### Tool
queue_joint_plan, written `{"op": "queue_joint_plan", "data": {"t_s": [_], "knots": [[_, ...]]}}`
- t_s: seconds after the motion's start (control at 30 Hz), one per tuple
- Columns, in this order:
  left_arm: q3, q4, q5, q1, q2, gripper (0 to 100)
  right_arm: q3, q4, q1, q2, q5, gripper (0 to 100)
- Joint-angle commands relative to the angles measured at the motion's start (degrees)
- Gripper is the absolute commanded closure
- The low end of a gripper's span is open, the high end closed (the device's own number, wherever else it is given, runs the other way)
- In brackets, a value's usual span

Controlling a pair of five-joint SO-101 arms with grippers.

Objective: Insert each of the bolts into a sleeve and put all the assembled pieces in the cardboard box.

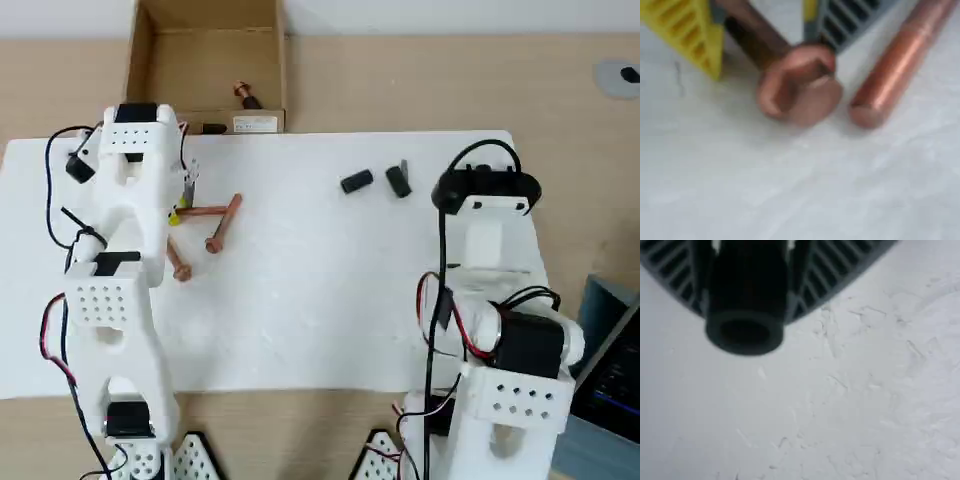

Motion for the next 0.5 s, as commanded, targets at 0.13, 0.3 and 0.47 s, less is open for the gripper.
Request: {"op": "queue_joint_plan", "data": {"t_s": [0.13, 0.3, 0.47], "knots": [[-0.1, 1.0, 0.0, 0.2, 2.8, 99, 0.0, -1.1, 0.4, -1.5, -0.2, 98.9], [-0.3, 1.1, -0.2, 0.2, 2.4, 100, 0.0, -1.1, 0.4, -1.5, -0.2, 98.9], [-6.2, 5.6, -0.4, 0.7, -1.6, 100, 0.0, -1.1, 0.4, -1.5, -0.2, 98.9]]}}
